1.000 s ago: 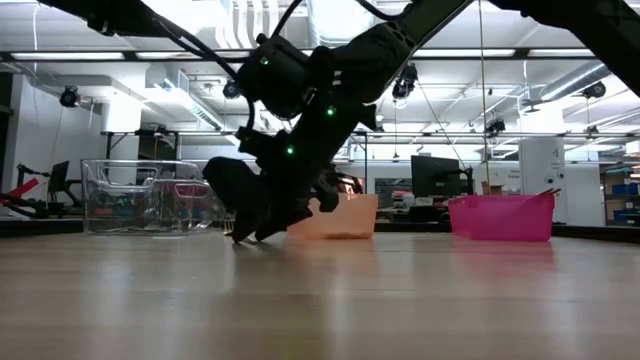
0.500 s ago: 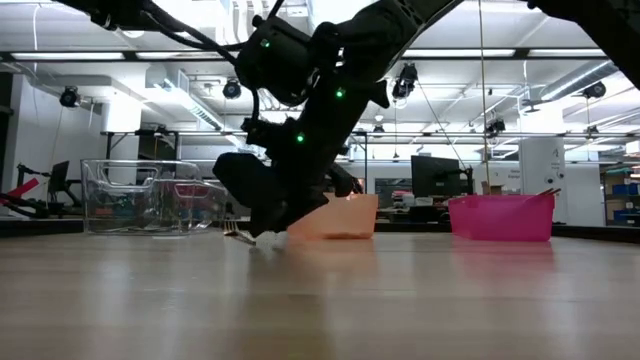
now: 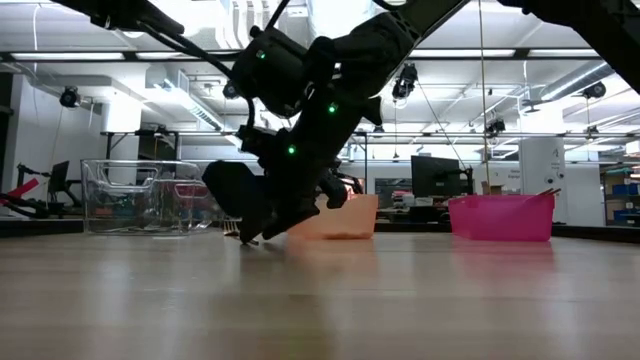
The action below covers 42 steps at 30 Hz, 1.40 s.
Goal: Sort silverware by color (type)
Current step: Put the gold fork into the red bin
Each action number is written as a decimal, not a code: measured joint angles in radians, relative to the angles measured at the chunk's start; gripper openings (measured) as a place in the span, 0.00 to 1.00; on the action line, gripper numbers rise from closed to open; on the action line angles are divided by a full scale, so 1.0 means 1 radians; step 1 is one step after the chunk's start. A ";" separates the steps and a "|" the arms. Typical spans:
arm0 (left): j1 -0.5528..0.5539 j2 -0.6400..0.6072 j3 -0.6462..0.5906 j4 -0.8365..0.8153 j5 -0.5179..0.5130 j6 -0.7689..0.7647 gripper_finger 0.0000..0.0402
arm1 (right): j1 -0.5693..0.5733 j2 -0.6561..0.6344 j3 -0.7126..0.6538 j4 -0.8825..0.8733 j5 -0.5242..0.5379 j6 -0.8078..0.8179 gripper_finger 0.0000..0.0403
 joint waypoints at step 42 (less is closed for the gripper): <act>0.000 0.001 0.000 0.000 0.000 0.015 0.00 | 0.122 -0.106 0.049 -0.924 -0.445 0.090 0.26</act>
